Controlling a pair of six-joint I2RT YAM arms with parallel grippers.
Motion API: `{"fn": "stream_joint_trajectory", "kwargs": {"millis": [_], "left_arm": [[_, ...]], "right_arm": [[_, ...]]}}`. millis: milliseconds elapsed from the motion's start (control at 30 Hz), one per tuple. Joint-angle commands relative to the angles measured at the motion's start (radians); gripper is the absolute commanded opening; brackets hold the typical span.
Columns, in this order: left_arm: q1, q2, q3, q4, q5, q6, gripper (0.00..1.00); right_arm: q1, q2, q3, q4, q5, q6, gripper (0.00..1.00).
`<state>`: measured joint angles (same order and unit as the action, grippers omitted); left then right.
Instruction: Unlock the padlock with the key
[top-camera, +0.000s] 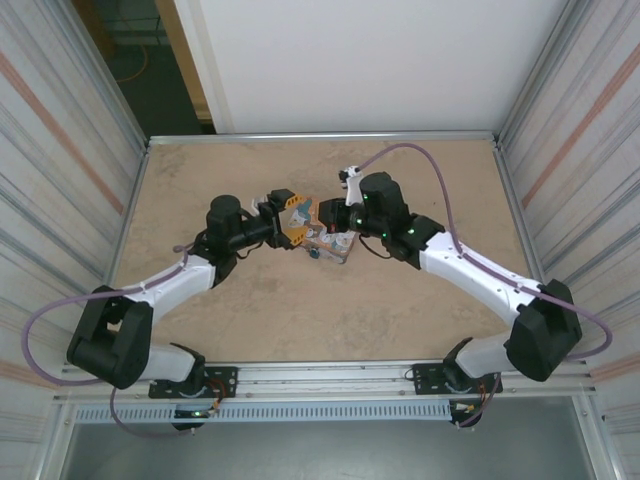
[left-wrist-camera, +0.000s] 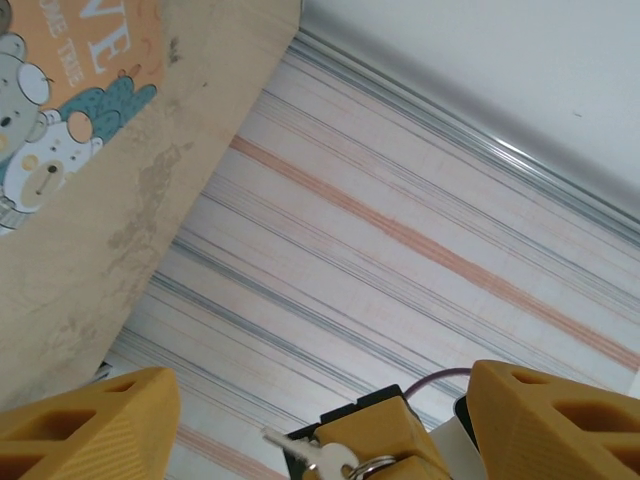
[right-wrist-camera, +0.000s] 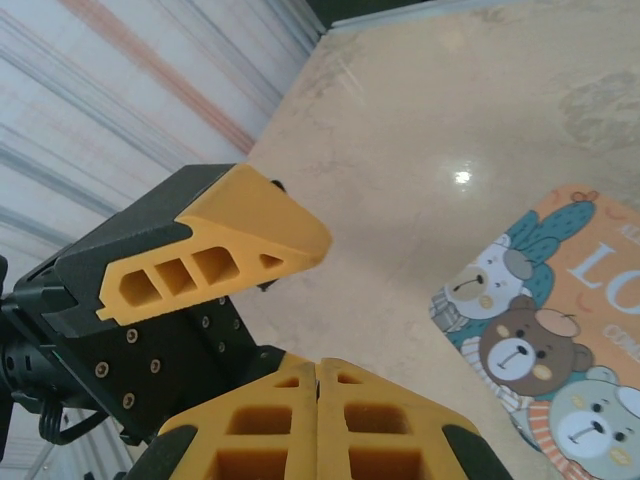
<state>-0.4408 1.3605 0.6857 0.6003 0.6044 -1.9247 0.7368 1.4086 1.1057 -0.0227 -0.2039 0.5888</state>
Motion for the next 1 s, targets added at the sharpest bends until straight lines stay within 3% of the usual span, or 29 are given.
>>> {"fn": "stream_joint_trajectory", "kwargs": {"millis": [0,433,967], "left_arm": [[-0.009,0.009,0.003,0.067,-0.019,-0.035,0.73],[-0.012,0.009,-0.021,0.053,-0.045,-0.025,0.56],[-0.012,-0.004,-0.034,0.007,-0.057,-0.005,0.17]], "right_arm": [[0.022,0.031,0.041,0.032,-0.008,-0.033,0.0],[0.041,0.041,0.033,0.035,-0.005,-0.032,0.0],[0.041,0.02,0.021,0.038,0.023,-0.029,0.0]]}}
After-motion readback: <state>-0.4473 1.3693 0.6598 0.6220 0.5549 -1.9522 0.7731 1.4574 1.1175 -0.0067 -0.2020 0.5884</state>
